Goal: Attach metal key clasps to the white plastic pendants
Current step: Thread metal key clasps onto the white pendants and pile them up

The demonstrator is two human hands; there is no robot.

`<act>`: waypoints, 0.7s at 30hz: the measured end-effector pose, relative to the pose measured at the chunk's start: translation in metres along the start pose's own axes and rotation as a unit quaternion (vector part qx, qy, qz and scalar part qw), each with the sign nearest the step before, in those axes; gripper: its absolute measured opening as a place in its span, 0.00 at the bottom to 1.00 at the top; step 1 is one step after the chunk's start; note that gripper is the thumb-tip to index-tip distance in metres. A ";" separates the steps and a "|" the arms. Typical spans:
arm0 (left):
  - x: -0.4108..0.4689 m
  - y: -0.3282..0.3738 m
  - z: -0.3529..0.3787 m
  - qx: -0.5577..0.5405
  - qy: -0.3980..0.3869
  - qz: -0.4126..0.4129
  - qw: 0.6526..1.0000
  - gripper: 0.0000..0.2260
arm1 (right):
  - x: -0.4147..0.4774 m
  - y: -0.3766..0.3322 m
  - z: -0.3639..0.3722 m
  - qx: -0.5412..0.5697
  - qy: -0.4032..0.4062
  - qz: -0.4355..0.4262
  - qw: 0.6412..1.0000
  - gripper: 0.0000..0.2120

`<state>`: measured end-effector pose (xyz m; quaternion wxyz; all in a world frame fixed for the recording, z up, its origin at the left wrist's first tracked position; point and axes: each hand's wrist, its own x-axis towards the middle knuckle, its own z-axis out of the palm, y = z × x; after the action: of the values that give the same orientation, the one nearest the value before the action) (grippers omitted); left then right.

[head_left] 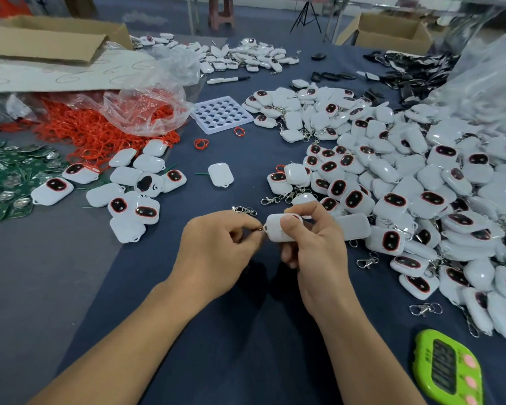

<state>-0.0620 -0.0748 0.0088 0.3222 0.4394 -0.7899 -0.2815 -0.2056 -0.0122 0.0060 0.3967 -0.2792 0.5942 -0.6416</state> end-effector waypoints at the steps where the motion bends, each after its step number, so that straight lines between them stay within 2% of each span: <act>1: 0.002 0.000 -0.001 -0.036 -0.001 -0.020 0.999 0.05 | 0.000 -0.001 0.000 0.008 0.001 0.008 1.000 0.07; 4: 0.004 0.000 -0.003 -0.137 -0.014 -0.064 0.988 0.09 | 0.001 -0.003 0.000 0.023 -0.005 0.024 0.999 0.06; 6: 0.004 0.000 -0.002 -0.142 -0.016 -0.066 0.988 0.10 | 0.000 -0.002 0.000 0.022 -0.004 0.024 0.999 0.06; 7: 0.003 0.000 -0.001 -0.119 -0.012 -0.056 0.991 0.09 | 0.000 -0.001 0.000 0.013 0.001 0.015 1.000 0.06; 9: 0.001 -0.001 0.000 -0.006 0.000 0.002 1.000 0.06 | -0.003 0.003 0.001 -0.044 0.019 -0.028 0.998 0.07; 12: 0.000 -0.001 0.000 0.151 0.005 0.078 0.985 0.11 | -0.010 0.007 0.005 -0.144 0.020 -0.107 0.984 0.07; 16: -0.001 -0.002 0.001 0.189 -0.001 0.154 0.970 0.07 | -0.013 0.008 0.008 -0.185 0.014 -0.126 0.975 0.08; 17: -0.001 -0.002 0.000 0.183 0.001 0.150 0.972 0.07 | -0.011 0.007 0.007 -0.167 0.018 -0.116 0.979 0.06; 19: 0.000 -0.002 -0.001 0.132 -0.018 0.086 0.987 0.07 | -0.008 0.003 0.005 -0.106 0.021 -0.072 0.992 0.05; 21: 0.002 -0.003 -0.002 0.017 -0.037 0.006 0.999 0.04 | -0.006 -0.001 0.002 -0.025 0.018 -0.032 0.999 0.09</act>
<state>-0.0604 -0.0785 0.0086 0.2868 0.4288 -0.8088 -0.2822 -0.2008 -0.0084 0.0076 0.3580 -0.2969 0.6079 -0.6435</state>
